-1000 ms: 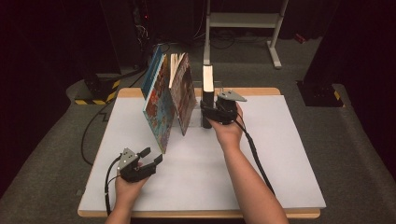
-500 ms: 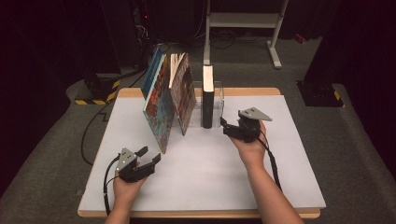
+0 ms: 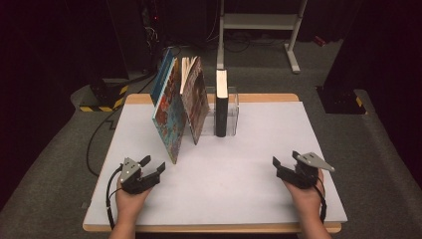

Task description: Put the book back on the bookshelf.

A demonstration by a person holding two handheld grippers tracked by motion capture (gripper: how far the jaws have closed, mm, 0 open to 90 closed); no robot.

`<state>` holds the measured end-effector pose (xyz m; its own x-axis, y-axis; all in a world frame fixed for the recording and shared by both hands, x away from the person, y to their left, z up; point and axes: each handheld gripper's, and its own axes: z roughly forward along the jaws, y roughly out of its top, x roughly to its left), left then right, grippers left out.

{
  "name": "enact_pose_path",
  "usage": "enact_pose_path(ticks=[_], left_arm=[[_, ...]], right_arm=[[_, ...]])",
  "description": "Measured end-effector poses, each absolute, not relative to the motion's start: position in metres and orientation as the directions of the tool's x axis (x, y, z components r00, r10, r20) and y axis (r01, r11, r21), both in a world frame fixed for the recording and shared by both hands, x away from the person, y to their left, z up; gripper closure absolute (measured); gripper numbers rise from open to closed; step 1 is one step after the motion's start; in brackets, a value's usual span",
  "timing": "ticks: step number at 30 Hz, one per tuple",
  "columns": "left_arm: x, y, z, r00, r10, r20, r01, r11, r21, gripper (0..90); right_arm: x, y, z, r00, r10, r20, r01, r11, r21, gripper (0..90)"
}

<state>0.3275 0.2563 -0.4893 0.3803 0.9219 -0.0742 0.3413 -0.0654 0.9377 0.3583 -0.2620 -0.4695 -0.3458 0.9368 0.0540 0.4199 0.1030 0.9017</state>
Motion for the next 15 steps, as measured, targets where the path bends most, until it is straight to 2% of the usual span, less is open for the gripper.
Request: enact_pose_path(ticks=[3,6,15], left_arm=[[0.324,0.269,-0.488,0.318,0.948,-0.021,0.329,-0.089,0.94,32.1],[0.322,0.285,-0.487,0.276,0.96,-0.055,0.346,-0.046,0.937,30.4],[0.322,0.286,-0.488,0.28,0.958,-0.055,0.357,-0.05,0.933,28.9]], right_arm=[[0.344,-0.281,-0.477,-0.32,0.946,0.053,0.429,0.095,0.898,19.9],[0.339,-0.292,-0.475,-0.304,0.95,0.071,0.426,0.068,0.902,18.9],[0.342,-0.29,-0.477,-0.309,0.95,0.041,0.419,0.097,0.903,18.8]])
